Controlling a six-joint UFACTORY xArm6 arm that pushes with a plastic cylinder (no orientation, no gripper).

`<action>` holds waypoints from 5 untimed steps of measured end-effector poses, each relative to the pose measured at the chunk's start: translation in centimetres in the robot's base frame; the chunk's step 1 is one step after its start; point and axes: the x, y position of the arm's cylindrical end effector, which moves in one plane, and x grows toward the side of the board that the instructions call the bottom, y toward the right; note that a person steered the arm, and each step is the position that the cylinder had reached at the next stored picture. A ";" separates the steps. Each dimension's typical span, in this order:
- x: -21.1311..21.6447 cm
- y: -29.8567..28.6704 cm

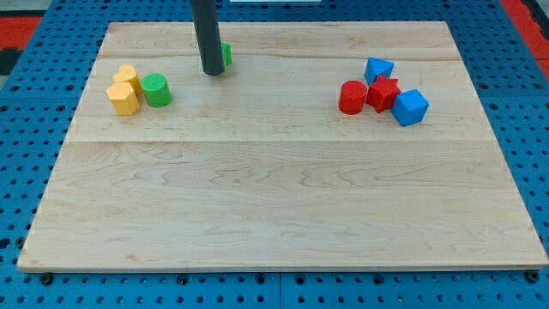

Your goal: Move the hexagon along with the green circle close to the green star

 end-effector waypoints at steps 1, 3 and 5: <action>-1.5 2.0; 12.3 0.9; 10.9 -14.0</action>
